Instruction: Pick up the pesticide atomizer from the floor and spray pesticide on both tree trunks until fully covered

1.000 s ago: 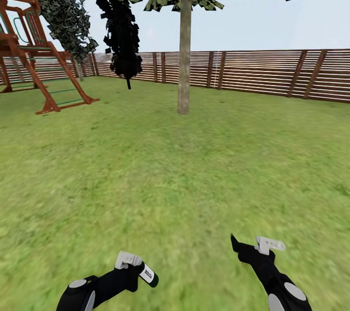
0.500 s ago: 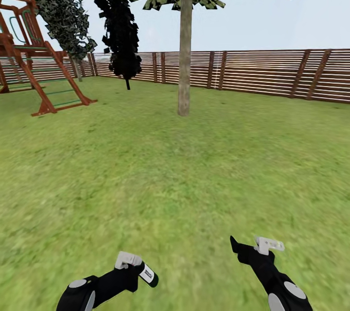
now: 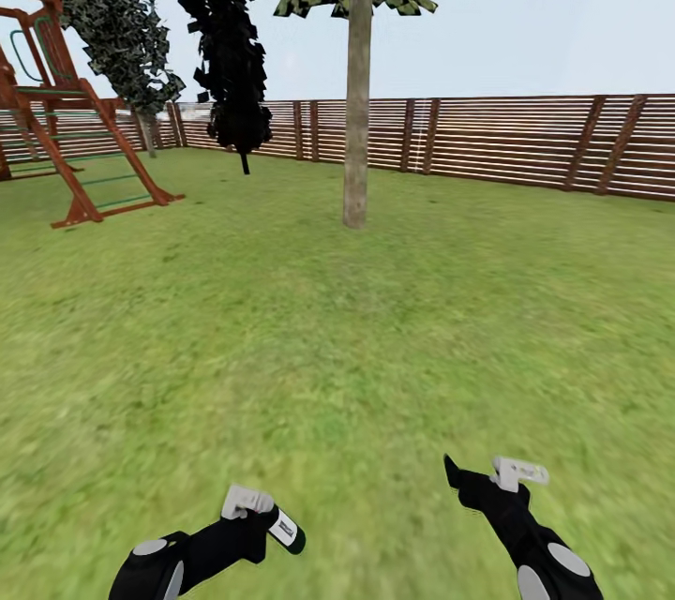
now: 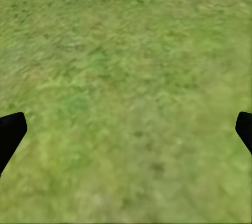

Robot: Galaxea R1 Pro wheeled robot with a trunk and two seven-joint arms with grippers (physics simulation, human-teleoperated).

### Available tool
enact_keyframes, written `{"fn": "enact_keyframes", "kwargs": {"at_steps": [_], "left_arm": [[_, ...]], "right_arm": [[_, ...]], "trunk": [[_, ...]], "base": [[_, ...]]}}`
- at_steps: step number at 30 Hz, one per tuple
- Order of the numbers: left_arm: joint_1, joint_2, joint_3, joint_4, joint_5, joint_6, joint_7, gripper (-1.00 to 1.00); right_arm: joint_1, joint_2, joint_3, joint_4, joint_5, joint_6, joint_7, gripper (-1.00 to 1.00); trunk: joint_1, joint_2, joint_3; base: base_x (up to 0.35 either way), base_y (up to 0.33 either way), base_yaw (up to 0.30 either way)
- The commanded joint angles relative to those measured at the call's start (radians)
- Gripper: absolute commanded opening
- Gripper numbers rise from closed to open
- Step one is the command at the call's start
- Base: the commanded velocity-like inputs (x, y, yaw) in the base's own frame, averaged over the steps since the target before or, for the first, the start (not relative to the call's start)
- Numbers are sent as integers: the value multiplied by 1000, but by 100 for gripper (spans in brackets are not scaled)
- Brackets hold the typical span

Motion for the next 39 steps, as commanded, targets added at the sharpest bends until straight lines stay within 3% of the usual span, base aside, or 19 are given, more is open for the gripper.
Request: {"fn": "enact_keyframes", "kwargs": {"at_steps": [1,39], "left_arm": [[-1,-1,3,-1,-8,4,-7,-100],[-1,-1,2,-1,-7,4,-7,-100]], "right_arm": [[0,-1,3,-2,-11,2,-10,100],[0,0,6,-12,-11,34,-10,100]], "trunk": [[1,0,-1],[1,0,-1]], "base": [[342,0,0],[342,0,0]]}}
